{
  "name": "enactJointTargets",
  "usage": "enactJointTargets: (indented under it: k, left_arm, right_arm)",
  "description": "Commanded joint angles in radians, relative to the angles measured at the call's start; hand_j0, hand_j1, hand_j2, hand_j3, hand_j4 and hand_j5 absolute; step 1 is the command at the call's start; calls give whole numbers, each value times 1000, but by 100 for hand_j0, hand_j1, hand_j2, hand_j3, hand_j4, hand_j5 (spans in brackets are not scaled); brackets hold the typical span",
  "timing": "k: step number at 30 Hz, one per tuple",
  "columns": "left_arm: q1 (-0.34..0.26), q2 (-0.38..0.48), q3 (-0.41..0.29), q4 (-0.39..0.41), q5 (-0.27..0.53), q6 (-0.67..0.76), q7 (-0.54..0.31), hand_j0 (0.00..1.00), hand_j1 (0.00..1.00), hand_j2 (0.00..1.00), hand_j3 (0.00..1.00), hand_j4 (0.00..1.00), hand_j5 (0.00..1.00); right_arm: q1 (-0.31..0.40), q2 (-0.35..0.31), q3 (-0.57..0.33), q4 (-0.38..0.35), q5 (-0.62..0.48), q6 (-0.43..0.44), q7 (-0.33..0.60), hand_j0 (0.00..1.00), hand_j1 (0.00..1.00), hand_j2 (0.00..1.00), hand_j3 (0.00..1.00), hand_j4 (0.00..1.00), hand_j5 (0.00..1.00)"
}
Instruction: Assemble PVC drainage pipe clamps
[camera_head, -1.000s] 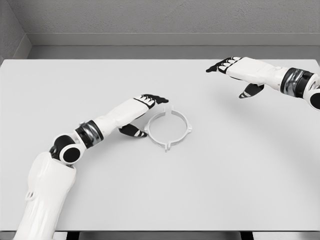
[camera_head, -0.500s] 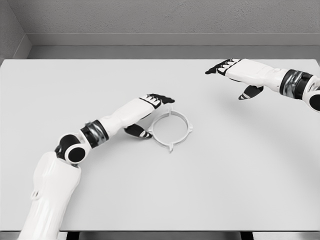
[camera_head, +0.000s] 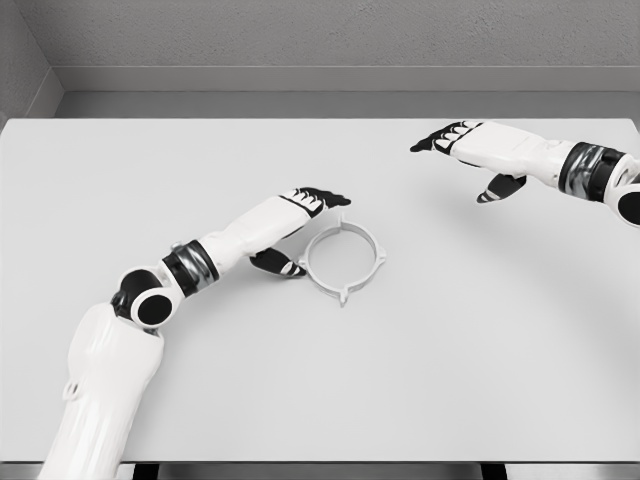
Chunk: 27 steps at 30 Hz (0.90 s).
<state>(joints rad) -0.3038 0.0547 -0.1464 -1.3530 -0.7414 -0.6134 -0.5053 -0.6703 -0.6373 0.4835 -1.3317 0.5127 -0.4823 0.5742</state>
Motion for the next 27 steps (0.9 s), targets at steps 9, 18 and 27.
enactJointTargets:
  k: [9, 18, 27]
  left_arm:
    - [71, 19, 7, -144, 50, 3, 1, 100, 100, 100, 100, 100, 100]
    - [144, 73, -18, -245, 151, 3, 1, 100, 100, 100, 100, 100, 100]
    - [144, 59, -119, -244, 137, 3, 1, 100, 100, 100, 100, 100, 100]
  right_arm:
    - [8, -78, 0, -77, -5, 2, 0, 100, 100, 100, 100, 100, 100]
    - [3, -128, 15, -75, -3, 1, 0, 100, 100, 100, 100, 100, 100]
    - [6, -143, 17, -72, -3, 1, -2, 100, 100, 100, 100, 100, 100]
